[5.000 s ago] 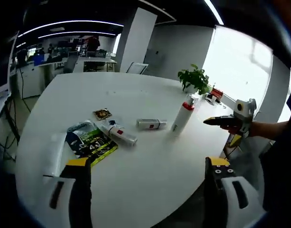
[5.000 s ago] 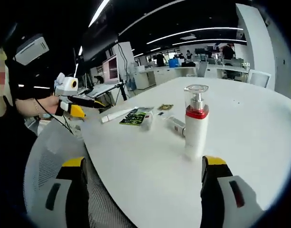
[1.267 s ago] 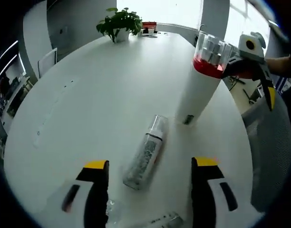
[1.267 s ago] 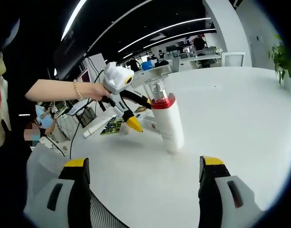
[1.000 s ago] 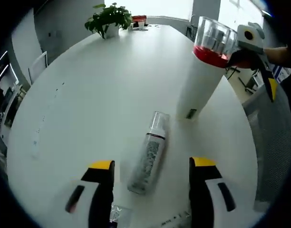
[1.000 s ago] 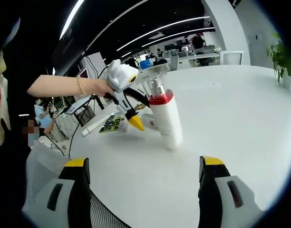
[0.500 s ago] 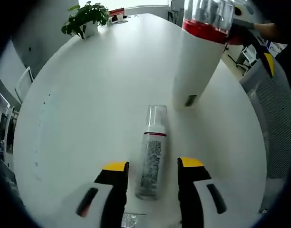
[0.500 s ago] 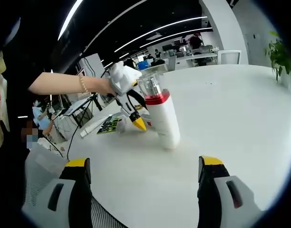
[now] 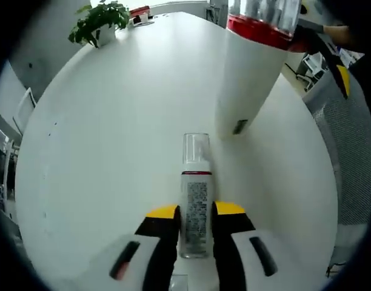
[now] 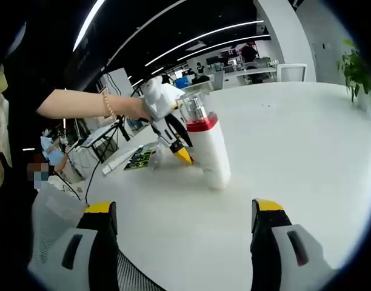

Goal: Arrange the skincare products in the storage area until every visible bottle or jar stands upright without overlapping.

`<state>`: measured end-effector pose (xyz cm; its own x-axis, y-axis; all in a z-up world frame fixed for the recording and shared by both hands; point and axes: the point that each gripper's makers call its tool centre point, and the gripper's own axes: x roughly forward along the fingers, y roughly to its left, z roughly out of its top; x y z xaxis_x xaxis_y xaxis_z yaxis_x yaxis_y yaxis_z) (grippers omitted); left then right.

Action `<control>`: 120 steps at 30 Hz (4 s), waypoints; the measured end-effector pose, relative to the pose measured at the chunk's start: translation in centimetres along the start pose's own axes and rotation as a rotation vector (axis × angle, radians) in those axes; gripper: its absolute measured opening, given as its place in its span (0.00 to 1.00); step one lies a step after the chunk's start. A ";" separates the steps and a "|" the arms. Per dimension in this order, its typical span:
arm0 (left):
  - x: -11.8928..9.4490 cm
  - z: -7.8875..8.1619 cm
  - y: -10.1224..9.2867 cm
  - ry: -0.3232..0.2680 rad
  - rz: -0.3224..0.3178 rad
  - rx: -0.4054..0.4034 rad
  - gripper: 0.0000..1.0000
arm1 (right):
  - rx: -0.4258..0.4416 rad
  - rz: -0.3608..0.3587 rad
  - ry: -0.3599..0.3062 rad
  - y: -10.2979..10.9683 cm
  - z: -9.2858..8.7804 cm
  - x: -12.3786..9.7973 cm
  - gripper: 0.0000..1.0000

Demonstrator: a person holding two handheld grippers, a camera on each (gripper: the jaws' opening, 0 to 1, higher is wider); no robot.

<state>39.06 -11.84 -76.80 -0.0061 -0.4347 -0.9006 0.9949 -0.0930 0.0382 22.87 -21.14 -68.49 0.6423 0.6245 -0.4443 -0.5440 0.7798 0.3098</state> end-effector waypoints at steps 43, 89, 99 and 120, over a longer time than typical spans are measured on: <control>-15.5 5.2 -7.7 -0.520 0.014 -0.452 0.25 | -0.076 0.266 -0.176 7.4 8.1 -1.0 0.69; -21.2 15.0 -18.3 -0.950 -0.063 -0.402 0.24 | -0.218 0.619 -0.244 14.7 17.8 -5.8 0.19; -18.0 16.3 -19.0 -0.825 -0.036 -0.297 0.20 | -0.359 0.577 -0.179 13.9 15.6 -6.3 0.19; -12.5 14.1 -18.1 -0.580 0.135 -0.186 0.24 | -0.467 0.518 -0.133 11.1 10.5 -5.2 0.18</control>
<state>19.76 -17.36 -60.09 0.1197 -0.8522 -0.5094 0.9912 0.1317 0.0127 19.18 -15.34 -53.90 0.2830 0.9331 -0.2220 -0.9527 0.3002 0.0472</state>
